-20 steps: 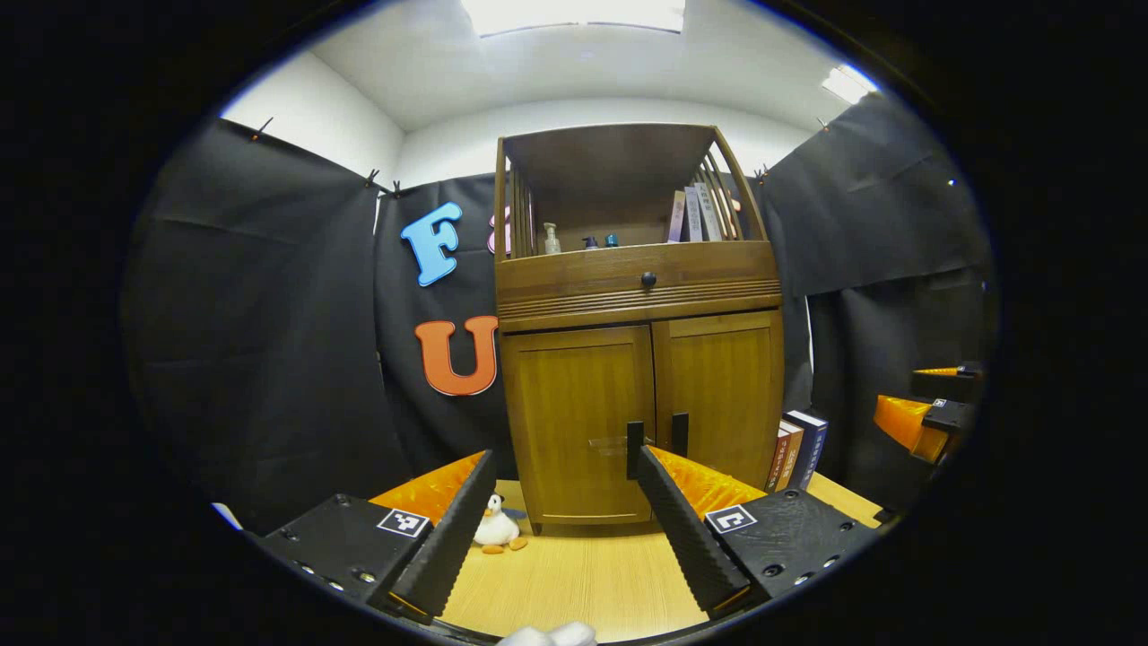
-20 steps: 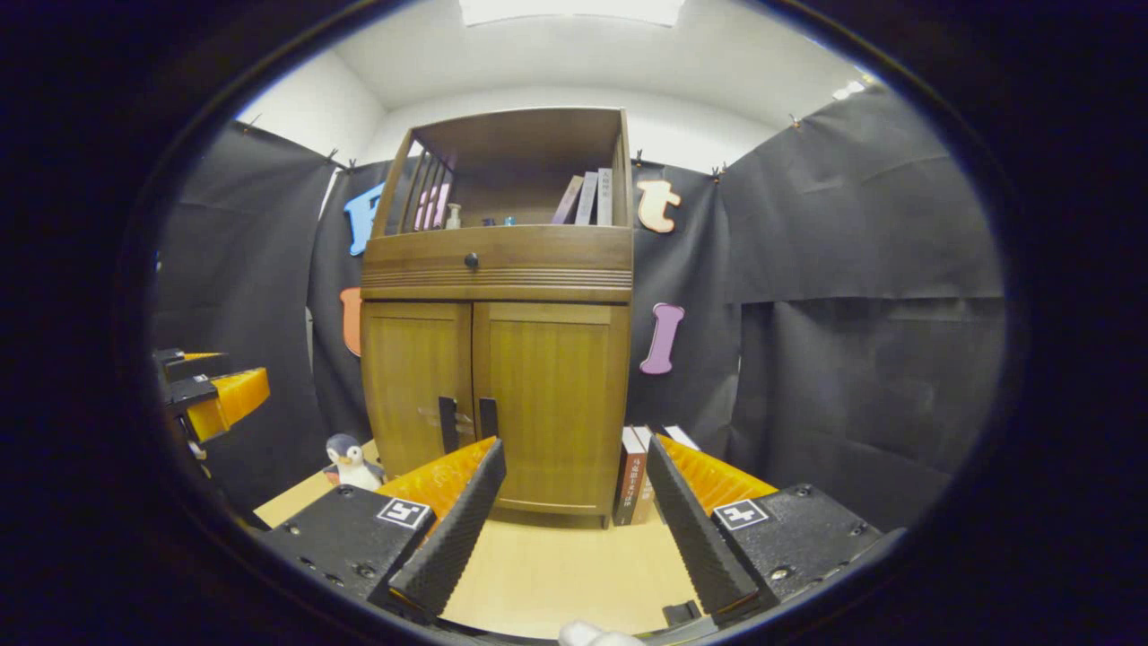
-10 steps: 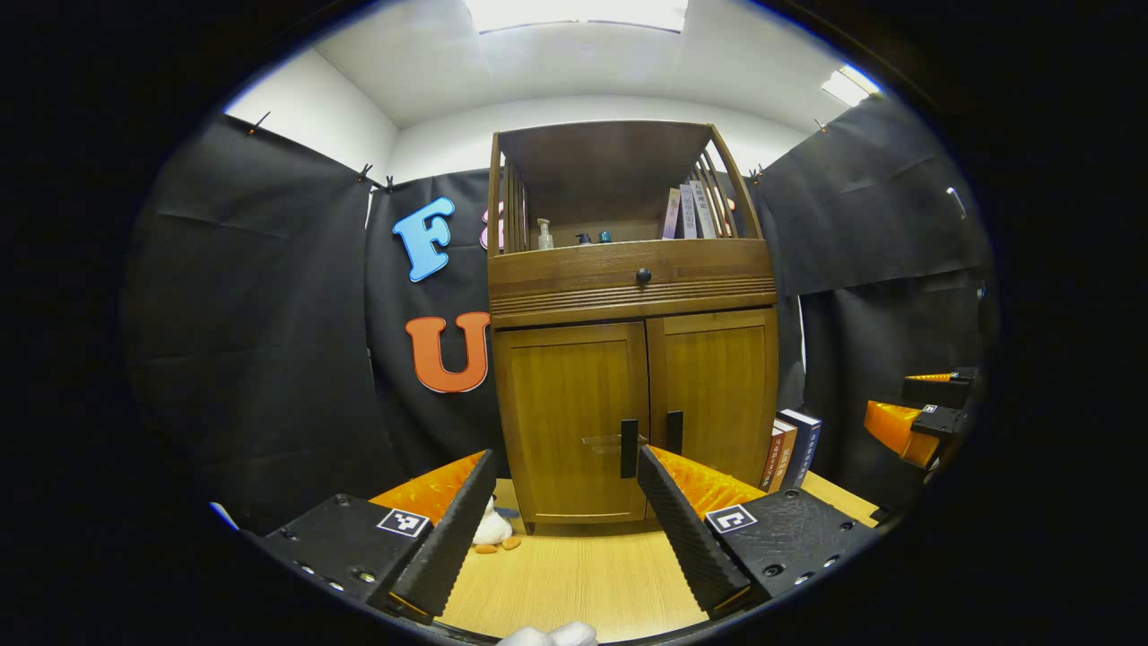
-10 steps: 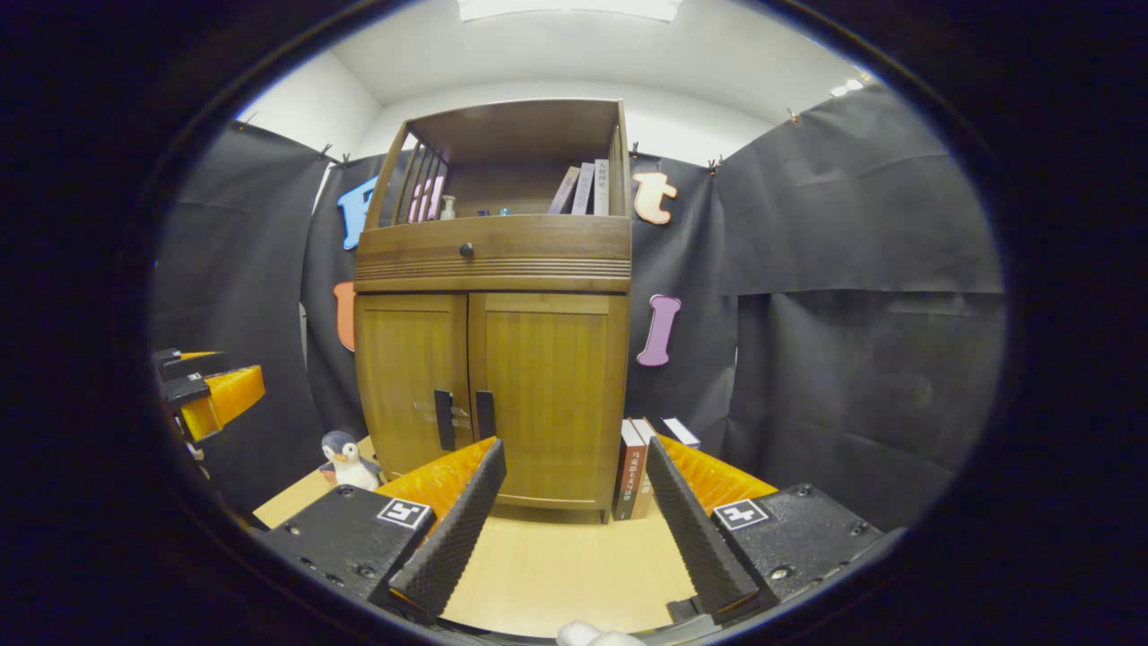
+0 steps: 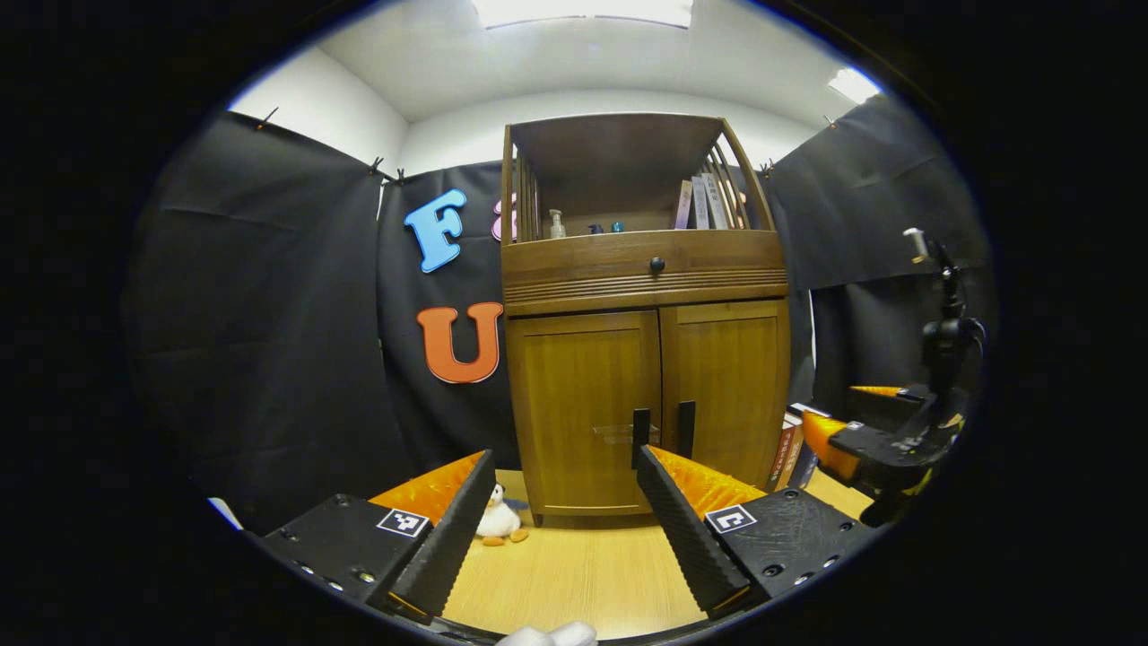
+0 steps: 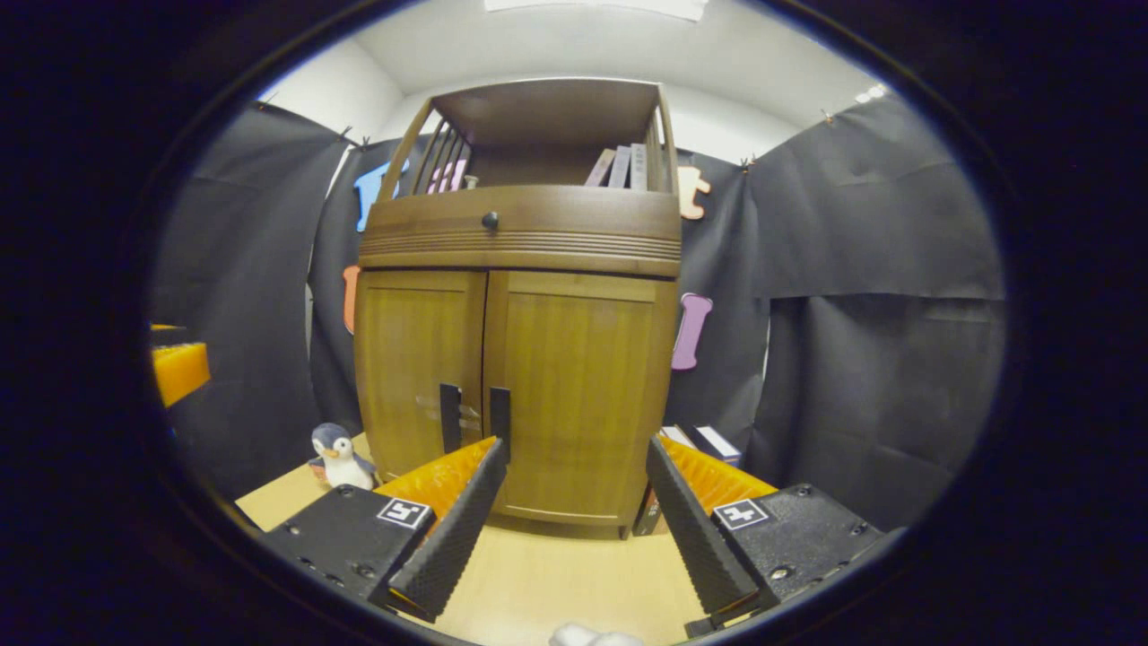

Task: Open the right door of the double-door shoe cabinet with the right hand, and open the left door with the left hand.

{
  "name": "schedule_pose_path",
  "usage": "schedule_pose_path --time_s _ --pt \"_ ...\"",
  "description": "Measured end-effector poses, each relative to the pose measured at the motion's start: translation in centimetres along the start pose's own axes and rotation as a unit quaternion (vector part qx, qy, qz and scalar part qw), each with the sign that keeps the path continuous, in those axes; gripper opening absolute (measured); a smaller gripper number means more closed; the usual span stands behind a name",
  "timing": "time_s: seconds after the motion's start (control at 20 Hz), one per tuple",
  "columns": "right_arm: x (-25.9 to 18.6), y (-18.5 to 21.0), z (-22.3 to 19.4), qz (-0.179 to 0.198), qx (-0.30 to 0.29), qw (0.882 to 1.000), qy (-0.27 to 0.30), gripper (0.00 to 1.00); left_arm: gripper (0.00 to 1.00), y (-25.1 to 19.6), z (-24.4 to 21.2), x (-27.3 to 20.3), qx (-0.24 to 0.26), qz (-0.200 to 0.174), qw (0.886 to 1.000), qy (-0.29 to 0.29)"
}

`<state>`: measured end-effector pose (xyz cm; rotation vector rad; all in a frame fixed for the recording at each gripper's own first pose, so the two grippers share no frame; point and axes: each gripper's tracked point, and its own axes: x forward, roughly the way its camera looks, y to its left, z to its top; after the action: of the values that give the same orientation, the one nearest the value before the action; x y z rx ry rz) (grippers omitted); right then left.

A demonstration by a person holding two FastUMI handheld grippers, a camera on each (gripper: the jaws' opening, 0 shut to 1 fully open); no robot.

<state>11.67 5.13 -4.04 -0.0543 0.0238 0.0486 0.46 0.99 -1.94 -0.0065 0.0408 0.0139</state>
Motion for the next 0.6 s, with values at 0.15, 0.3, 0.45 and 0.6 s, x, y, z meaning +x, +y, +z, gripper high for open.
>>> schedule_pose_path --time_s 0.15,0.3,0.45,0.6 --pt "5.2 2.5 -1.4 0.027 0.007 1.0 0.008 1.0 0.96 0.0 -0.2 -0.1 -0.003 0.016 1.0 0.007" --pt "9.9 4.2 -2.6 0.042 0.012 0.999 0.016 1.0 0.96 0.0 -0.6 -0.3 -0.013 0.031 0.999 0.016" --pt "14.2 5.6 -4.2 0.054 0.013 0.998 0.029 1.0 0.96 0.3 -0.8 -0.4 -0.015 0.057 0.998 0.021" --pt "17.9 7.0 -5.4 0.055 0.013 0.998 0.041 1.0 0.96 0.6 -1.0 -0.6 -0.006 0.081 0.996 0.026"
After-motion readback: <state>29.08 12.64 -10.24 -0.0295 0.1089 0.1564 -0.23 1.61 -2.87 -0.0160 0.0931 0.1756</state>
